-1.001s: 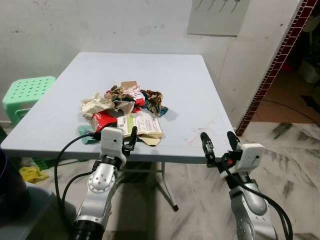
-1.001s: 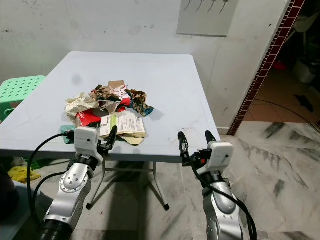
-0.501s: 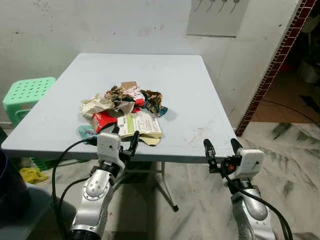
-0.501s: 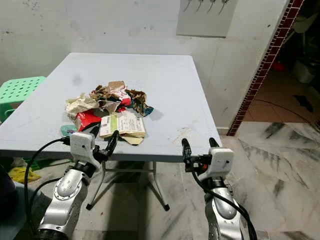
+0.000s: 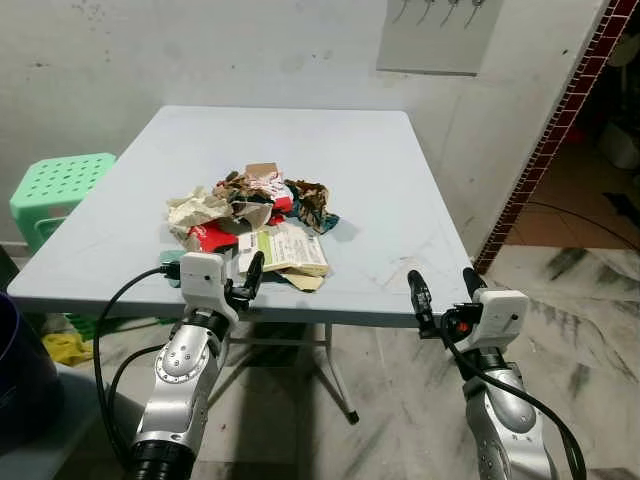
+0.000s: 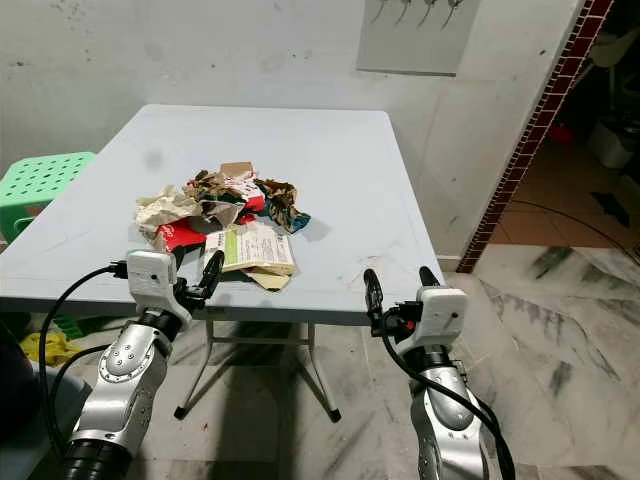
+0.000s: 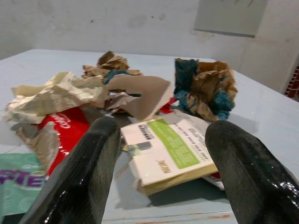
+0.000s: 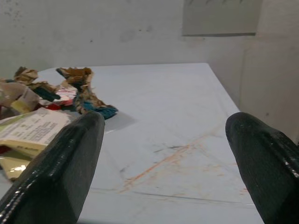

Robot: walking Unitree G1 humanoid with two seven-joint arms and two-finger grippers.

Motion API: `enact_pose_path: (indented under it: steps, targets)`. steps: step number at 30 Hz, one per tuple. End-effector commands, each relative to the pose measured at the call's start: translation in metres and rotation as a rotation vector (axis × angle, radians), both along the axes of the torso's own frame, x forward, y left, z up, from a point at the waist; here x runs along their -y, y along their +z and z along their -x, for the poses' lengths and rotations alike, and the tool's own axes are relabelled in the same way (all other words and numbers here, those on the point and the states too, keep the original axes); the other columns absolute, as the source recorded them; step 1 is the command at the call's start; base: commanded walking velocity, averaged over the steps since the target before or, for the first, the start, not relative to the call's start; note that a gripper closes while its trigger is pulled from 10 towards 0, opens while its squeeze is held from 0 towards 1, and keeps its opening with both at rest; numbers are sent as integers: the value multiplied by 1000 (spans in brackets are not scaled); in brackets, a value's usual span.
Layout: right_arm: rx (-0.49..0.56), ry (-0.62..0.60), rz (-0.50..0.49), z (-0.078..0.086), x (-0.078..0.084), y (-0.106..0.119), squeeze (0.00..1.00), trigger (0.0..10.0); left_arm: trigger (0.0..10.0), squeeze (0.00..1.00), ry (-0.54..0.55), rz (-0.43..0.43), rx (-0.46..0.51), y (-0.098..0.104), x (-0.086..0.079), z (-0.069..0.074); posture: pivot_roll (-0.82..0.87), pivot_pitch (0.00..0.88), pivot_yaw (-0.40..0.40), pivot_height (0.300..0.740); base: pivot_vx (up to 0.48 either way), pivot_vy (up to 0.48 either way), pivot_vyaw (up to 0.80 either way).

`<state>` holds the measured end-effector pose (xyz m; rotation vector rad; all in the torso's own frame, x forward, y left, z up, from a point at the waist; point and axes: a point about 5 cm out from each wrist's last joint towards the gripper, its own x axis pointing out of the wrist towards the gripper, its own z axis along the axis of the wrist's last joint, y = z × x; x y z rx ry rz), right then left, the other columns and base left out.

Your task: Picking trash to rubbish bin

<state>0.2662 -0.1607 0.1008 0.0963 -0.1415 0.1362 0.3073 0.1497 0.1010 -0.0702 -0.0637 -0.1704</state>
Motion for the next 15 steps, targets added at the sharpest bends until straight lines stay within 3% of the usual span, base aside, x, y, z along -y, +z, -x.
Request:
enact_pose_path:
  steps: [1,15]
  targets:
    - [25,5,6,-1,0,8,0,10000,10000,0,-4,6,0,3,1,-3,-47,0,-21,740,0,319,0]
    - [21,11,8,2,-1,7,0,10000,10000,0,-19,4,3,6,5,-6,-55,0,-17,740,0,338,0]
